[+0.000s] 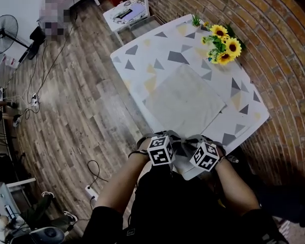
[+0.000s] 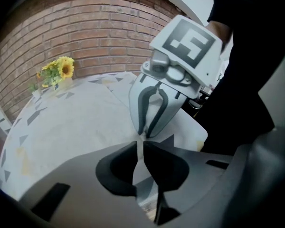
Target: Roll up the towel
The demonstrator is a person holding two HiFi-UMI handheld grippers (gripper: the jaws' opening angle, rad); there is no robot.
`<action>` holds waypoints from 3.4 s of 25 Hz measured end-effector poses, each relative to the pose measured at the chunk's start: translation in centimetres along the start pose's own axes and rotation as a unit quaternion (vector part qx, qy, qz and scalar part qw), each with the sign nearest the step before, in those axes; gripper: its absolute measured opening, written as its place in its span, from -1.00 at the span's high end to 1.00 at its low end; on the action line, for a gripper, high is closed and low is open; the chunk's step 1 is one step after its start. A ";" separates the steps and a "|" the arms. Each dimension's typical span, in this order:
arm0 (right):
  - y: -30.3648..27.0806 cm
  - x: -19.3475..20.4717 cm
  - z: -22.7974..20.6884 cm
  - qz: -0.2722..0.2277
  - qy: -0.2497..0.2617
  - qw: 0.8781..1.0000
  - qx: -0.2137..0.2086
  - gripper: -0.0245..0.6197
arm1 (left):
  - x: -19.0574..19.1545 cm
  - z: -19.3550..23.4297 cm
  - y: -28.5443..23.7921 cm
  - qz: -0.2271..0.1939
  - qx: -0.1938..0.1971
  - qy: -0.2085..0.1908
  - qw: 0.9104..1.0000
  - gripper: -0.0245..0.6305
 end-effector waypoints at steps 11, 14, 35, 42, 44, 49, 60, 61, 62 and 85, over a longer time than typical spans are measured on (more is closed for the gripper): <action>-0.4 -0.6 -1.7 0.010 -0.098 0.995 -0.020 0.75 | 0.2 -0.1 -1.7 0.042 -0.055 -0.079 0.994 0.80; 0.0 -0.6 -1.5 0.013 -0.102 0.994 -0.024 0.75 | 0.7 -0.1 -2.2 0.050 -0.050 -0.076 0.995 0.80; -0.2 -0.9 -0.3 -0.006 0.026 1.000 -0.007 0.61 | 0.4 0.7 -1.6 0.039 -0.046 -0.035 0.998 0.53; 0.0 -0.8 -0.6 -0.007 -0.021 1.000 -0.014 0.71 | 0.8 0.7 -2.5 0.064 -0.045 -0.052 0.996 0.57; 0.4 -0.6 -0.5 -0.008 -0.035 0.999 -0.020 0.73 | 0.8 0.5 -2.4 0.060 -0.043 -0.047 0.996 0.78; 1.0 0.1 -0.6 -0.006 -0.020 1.000 -0.011 0.64 | 0.2 -0.2 -2.3 0.025 -0.005 0.000 1.000 0.84; 0.9 -0.2 0.4 0.005 0.011 0.999 -0.034 0.78 | 0.7 -0.4 -1.1 -0.005 0.019 0.032 0.999 0.83; 0.8 -0.3 0.3 0.007 0.002 0.999 -0.039 0.78 | 0.7 -0.3 -0.9 0.007 0.006 0.016 1.000 0.77; 0.8 -0.4 0.1 0.011 -0.009 0.999 -0.045 0.79 | 0.5 -0.2 -0.8 0.019 -0.007 -0.003 1.000 0.64; 0.1 -1.6 -2.8 0.015 -0.058 0.998 -0.015 0.80 | 0.3 2.0 -0.7 -0.009 0.027 0.028 0.999 0.81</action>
Point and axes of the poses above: the fingertips, and each gripper's own axes: y backward along the fingers, z to its left, x out of its underside, the point moved 1 cm from there along y, backward along the fingers, and after that the axes turned 15 degrees about x, right-handed, at the moved point
